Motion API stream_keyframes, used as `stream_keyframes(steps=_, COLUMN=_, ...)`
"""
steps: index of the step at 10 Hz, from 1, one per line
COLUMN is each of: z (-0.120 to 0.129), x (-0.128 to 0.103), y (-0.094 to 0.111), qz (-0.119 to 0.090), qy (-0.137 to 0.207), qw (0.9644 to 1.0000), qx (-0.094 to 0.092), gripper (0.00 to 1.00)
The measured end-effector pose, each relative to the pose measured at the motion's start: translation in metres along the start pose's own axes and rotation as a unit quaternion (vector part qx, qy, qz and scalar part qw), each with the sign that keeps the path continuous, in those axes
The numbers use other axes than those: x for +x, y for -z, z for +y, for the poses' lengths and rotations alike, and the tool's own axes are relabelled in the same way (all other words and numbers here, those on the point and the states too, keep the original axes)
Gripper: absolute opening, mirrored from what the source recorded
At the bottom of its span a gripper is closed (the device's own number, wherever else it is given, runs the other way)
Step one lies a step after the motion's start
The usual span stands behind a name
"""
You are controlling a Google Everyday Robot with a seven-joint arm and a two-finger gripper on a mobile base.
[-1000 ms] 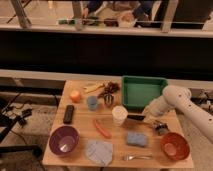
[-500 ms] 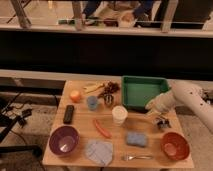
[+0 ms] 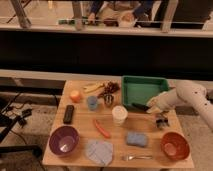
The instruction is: Wipe table surface with brush
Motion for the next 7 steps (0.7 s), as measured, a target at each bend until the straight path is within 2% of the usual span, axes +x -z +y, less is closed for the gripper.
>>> stream_keyframes(steps=2, z=-0.009, x=-0.008, y=-0.002, qz=-0.008, qy=0.004, qw=0.9999, qx=0.009, gripper=0.09)
stream_keyframes(steps=4, z=-0.021, x=-0.026, y=-0.005, qz=-0.022, qy=0.013, qw=0.9995, qx=0.018, gripper=0.09)
stream_keyframes(steps=7, z=-0.021, x=-0.052, y=-0.002, qz=-0.044, qy=0.025, qw=0.9984, qx=0.024, gripper=0.09)
